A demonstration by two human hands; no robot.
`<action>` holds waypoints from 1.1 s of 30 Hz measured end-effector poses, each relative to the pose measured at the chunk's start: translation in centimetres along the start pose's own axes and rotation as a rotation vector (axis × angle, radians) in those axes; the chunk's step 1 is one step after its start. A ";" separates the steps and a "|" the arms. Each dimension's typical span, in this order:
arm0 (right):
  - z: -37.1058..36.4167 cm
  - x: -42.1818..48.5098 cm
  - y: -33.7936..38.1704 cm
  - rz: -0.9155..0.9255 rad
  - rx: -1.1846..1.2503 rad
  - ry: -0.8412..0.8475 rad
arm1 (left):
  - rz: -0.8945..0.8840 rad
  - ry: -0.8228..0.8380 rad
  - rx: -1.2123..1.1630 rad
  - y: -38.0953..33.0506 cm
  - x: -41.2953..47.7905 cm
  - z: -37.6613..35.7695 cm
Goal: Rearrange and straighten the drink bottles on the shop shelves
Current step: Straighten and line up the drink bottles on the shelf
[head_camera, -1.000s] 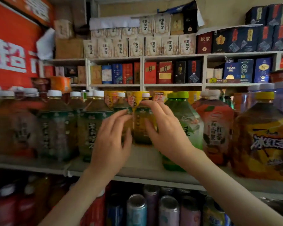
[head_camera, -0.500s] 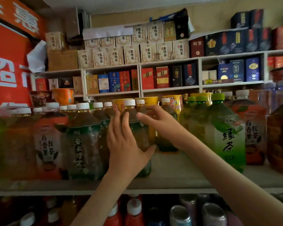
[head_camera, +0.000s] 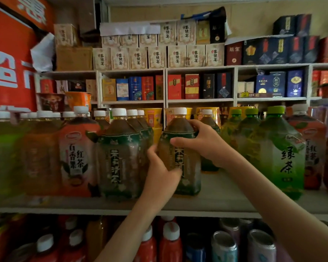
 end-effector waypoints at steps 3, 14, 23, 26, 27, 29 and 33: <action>1.1 0.4 -1.0 -0.035 0.008 -0.048 | 0.112 0.094 0.095 0.7 0.2 -0.4; 1.1 2.8 -0.8 -0.029 -0.050 0.128 | 0.050 -0.065 0.536 0.0 5.8 -1.1; 0.0 3.4 -2.4 -0.076 0.021 0.039 | 0.106 -0.145 0.695 -0.5 6.9 -1.4; -0.1 2.3 -1.7 0.000 -0.185 -0.089 | 0.067 -0.137 0.686 -0.6 5.6 -1.2; -0.2 1.6 -1.3 0.031 -0.243 -0.148 | 0.038 -0.133 0.685 -0.7 4.9 -1.1; -0.5 -0.6 -0.3 0.122 -0.299 -0.252 | -0.049 -0.121 0.651 -1.1 2.7 -0.6; -2.8 -6.4 1.2 0.345 -0.306 -0.302 | -0.212 -0.145 0.510 -1.2 -3.5 1.1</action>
Point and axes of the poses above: each hand's wrist, its own x-axis towards the middle knuckle, its own z-axis out of the back of the hand, y = z × x, the point moved 3 cm from there along x, towards the middle knuckle, and after that the axes turned 3 degrees about -x, right-handed, at the moved point
